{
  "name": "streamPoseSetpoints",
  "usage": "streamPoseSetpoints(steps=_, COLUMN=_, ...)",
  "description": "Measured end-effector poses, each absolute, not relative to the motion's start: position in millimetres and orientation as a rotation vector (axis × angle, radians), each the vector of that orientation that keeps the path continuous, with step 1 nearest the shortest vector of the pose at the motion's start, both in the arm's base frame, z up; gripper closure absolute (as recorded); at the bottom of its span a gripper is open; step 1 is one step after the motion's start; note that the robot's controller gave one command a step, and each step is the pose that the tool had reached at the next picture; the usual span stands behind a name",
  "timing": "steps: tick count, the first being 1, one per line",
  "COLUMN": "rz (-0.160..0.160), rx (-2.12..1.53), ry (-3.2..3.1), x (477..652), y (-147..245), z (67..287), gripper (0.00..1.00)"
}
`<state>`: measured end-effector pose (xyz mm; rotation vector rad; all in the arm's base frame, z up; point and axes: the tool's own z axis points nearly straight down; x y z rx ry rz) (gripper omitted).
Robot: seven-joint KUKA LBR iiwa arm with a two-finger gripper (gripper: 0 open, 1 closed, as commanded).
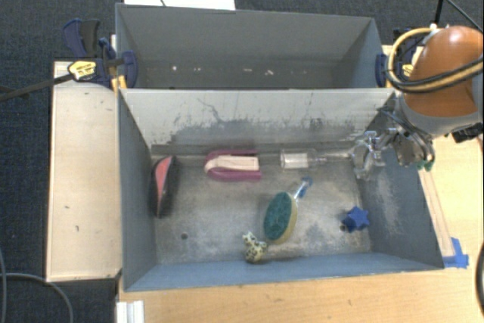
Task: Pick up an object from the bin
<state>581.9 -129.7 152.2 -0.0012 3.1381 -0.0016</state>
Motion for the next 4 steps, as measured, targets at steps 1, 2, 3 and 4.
streamPoseSetpoints(steps=1, rz=-0.002, rx=-0.006, ry=3.138, x=581.9, y=-130, z=152, gripper=0.00)
streamPoseSetpoints(steps=2, rz=0.004, rx=-0.055, ry=3.151, x=501.4, y=-134, z=86, gripper=0.00)
streamPoseSetpoints(steps=3, rz=-0.002, rx=-0.064, ry=3.140, x=506.2, y=-134, z=90, gripper=1.00)
streamPoseSetpoints(steps=4, rz=-0.006, rx=-1.078, ry=2.942, x=517.7, y=-118, z=226, gripper=1.00)
